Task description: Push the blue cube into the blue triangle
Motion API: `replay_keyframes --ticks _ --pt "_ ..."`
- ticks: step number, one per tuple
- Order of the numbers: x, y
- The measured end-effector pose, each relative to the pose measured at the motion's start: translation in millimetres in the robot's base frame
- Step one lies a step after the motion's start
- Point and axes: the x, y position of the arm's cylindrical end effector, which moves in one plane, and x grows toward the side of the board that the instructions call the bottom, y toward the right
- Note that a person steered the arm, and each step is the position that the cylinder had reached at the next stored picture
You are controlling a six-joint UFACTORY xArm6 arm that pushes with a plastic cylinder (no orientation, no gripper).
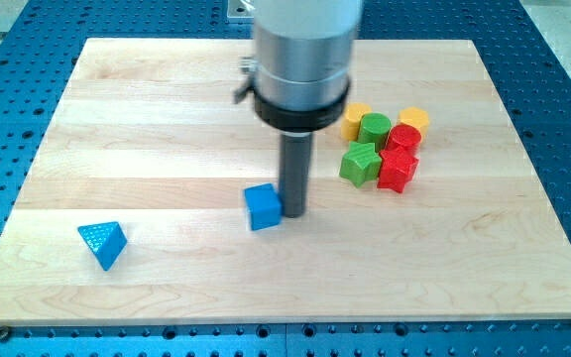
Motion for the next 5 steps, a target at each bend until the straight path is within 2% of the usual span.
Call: replay_keyframes --ticks 3,4,5 --pt "0 -143" --pt "0 -163" --pt "0 -133"
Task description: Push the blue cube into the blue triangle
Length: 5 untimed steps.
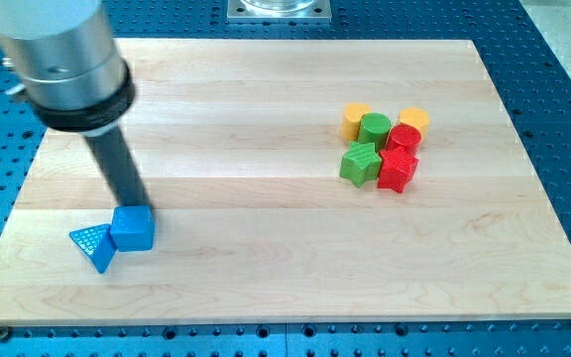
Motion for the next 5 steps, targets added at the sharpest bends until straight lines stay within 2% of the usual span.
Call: replay_keyframes --ticks 1,2,3,4,5 --pt "6 71" --pt "45 79" --pt "56 32" --pt "44 4" --pt "34 4"
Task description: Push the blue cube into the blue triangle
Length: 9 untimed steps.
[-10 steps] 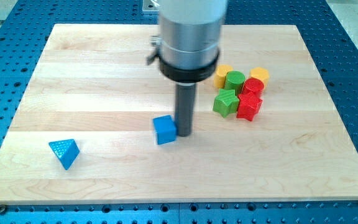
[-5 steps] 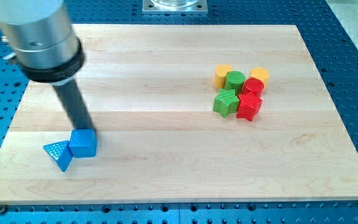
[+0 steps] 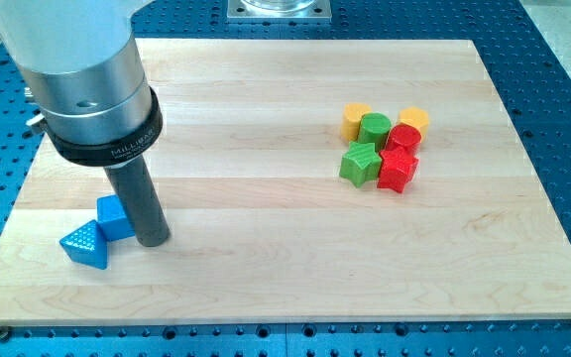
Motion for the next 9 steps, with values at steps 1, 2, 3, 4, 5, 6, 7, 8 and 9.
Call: replay_keyframes --ticks 1,2,3,4,5,6,7,8,9 --pt "-10 19" --pt "-35 33" --pt "-52 7" --pt "-33 -23" --pt "-20 -24" --pt "-20 -23" --pt "-19 -31" --pt "-16 -45" --pt "-16 -44"
